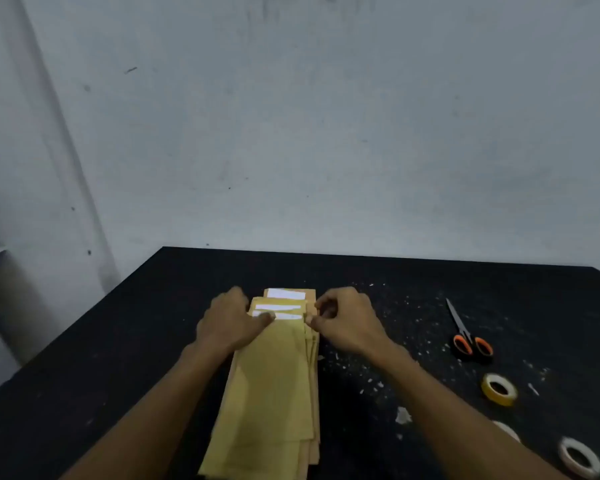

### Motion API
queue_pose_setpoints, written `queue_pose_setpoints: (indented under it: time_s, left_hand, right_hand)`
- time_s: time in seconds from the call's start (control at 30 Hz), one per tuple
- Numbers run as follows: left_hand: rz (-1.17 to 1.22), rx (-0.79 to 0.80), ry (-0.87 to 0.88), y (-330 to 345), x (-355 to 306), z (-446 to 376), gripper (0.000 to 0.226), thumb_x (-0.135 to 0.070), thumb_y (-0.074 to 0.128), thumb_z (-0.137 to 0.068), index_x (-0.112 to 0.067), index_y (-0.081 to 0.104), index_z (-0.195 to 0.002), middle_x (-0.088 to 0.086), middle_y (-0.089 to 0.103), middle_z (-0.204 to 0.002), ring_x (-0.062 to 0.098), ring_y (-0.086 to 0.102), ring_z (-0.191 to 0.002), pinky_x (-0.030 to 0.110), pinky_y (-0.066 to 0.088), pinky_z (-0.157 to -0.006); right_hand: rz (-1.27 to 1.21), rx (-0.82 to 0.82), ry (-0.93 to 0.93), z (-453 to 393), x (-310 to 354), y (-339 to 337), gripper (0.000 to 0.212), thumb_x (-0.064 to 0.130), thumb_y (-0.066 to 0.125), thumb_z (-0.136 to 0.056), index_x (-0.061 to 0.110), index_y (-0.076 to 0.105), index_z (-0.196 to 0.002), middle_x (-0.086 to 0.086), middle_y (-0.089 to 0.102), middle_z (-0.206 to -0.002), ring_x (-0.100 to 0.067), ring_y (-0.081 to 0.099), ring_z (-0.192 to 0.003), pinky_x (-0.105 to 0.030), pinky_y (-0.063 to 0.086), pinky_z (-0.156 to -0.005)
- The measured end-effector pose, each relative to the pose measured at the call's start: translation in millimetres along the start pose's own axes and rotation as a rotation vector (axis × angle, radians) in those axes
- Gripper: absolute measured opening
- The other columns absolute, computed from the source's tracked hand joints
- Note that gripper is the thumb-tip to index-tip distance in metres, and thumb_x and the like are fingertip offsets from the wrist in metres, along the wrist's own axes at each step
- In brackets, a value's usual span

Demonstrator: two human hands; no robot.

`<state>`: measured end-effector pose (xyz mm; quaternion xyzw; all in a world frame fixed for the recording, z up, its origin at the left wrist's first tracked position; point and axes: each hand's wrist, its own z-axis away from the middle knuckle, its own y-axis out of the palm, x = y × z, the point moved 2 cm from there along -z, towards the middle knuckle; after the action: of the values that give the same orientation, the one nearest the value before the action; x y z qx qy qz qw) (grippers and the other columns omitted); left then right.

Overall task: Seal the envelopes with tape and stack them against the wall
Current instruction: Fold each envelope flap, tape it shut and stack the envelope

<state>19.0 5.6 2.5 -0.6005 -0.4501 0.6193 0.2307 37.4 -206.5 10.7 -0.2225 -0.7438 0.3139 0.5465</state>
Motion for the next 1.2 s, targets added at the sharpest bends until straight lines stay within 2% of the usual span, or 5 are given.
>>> queue_pose_setpoints:
  time_s: [0.1,0.3,0.5,1.0,1.2]
  left_hand:
    - [0.051,0.117,-0.155,12,21,7,0.055,-0.057,0.084,-0.066,-0.015,0.055,-0.086,0.001,0.061,-0.087,0.016,0.061,-0.079,0.032,0.052,-0.067]
    - [0.37,0.021,-0.194,14,30,15,0.033,-0.007,0.09,-0.067,-0.012,0.06,-0.082,0.005,0.065,-0.089,0.019,0.064,-0.086,0.028,0.049,-0.064]
    - [0.505,0.058,-0.231,26,37,17,0.036,-0.015,0.093,-0.063,-0.002,0.065,-0.081,0.005,0.069,-0.086,0.016,0.065,-0.084,0.028,0.048,-0.063]
    - [0.73,0.196,0.017,-25,-37,16,0.02,-0.01,0.079,-0.08,-0.005,0.065,-0.094,0.009,0.077,-0.083,0.021,0.075,-0.078,0.031,0.058,-0.066]
    - [0.583,0.426,0.166,-14,-75,14,0.022,-0.02,0.075,-0.083,-0.014,0.067,-0.102,0.007,0.078,-0.083,0.021,0.075,-0.079,0.03,0.059,-0.075]
  right_hand:
    - [-0.093,0.027,0.04,8,-7,10,0.018,0.031,0.079,-0.082,0.023,0.07,-0.095,0.005,0.069,-0.082,-0.008,0.067,-0.077,-0.035,0.06,-0.077]
    - [-0.16,0.072,0.062,18,-24,21,0.027,0.025,0.079,-0.084,0.015,0.071,-0.108,0.002,0.072,-0.09,-0.008,0.069,-0.084,-0.027,0.06,-0.078]
    - [-0.192,0.099,0.08,22,-29,27,0.024,0.023,0.078,-0.086,0.018,0.071,-0.108,0.007,0.071,-0.092,-0.003,0.066,-0.084,-0.013,0.051,-0.068]
    - [-0.602,-0.132,0.037,6,-27,-31,0.018,0.013,0.079,-0.084,0.022,0.075,-0.099,-0.001,0.075,-0.09,-0.015,0.071,-0.085,-0.027,0.059,-0.073]
    - [-0.6,0.171,0.017,-1,-28,-60,0.026,0.006,0.07,-0.091,0.017,0.069,-0.114,-0.006,0.076,-0.077,-0.01,0.069,-0.068,-0.022,0.051,-0.064]
